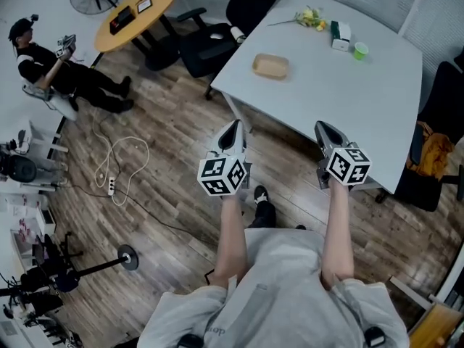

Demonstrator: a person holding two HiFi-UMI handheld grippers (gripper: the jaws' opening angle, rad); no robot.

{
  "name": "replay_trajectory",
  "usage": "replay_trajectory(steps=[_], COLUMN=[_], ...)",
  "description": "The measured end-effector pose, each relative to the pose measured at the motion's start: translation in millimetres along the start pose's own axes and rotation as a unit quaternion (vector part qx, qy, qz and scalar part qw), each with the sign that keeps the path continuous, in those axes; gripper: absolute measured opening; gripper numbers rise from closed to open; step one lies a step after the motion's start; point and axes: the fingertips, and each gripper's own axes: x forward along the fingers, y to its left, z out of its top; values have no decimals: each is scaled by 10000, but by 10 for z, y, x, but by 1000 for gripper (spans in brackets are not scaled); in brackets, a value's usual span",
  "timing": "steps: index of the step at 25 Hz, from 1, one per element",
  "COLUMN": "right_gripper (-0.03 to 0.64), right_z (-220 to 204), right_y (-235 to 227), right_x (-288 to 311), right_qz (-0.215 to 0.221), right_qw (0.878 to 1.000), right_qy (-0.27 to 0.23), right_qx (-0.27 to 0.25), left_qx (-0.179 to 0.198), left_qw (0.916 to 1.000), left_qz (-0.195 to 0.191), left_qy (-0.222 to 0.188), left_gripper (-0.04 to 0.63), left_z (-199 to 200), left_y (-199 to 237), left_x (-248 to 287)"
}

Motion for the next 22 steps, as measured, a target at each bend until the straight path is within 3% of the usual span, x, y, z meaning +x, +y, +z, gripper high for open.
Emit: replay_trajectory(steps=[12, 22], right_gripper=[3, 3], right_z=[236, 100], right_y=[-17, 43], right_x=[858, 1149], right_qz=[-480, -521], right_qw=[9986, 9983], right_qy=[-157, -81], right_qx=[125, 241], left_qx=[-65, -149], left_qw=[9986, 9982], left_qz=[-508, -519], left_qy=[121, 272], left_gripper=[6, 6], left_z=[298, 259], left_y=[693, 1093], left_x=[801, 920])
